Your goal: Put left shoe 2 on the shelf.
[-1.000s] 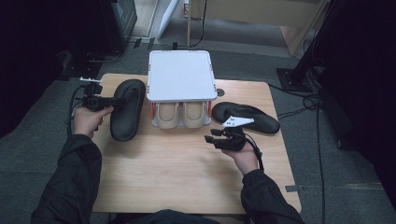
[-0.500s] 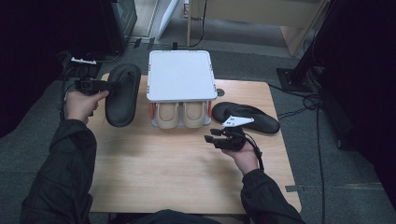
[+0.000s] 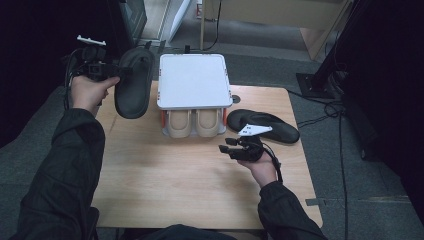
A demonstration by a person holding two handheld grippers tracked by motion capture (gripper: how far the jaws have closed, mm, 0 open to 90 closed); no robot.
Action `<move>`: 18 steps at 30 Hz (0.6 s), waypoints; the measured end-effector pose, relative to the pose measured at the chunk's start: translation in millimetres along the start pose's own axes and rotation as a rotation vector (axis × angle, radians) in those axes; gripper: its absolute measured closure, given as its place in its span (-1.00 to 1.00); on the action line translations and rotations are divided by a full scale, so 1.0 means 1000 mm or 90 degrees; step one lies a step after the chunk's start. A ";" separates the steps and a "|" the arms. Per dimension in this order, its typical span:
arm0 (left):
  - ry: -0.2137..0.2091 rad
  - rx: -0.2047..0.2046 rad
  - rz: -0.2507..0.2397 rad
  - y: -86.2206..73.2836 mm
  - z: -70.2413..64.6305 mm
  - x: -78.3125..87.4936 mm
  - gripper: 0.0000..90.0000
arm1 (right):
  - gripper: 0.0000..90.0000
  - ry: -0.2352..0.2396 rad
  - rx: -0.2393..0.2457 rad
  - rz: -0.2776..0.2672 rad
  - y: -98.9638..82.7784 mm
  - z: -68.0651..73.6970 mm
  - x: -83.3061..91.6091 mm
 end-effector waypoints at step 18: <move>-0.009 -0.001 -0.002 0.032 -0.039 -0.021 0.52 | 0.24 0.003 -0.003 -0.003 0.000 0.000 0.001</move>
Point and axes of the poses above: each handheld gripper's, and its own axes: x roughly backward along the jaws, y roughly out of its top, z roughly to its left, the point moved 5 cm from there along -x, roughly forward along the jaws, and after that the axes turned 5 degrees about y, right-handed, at the moved point
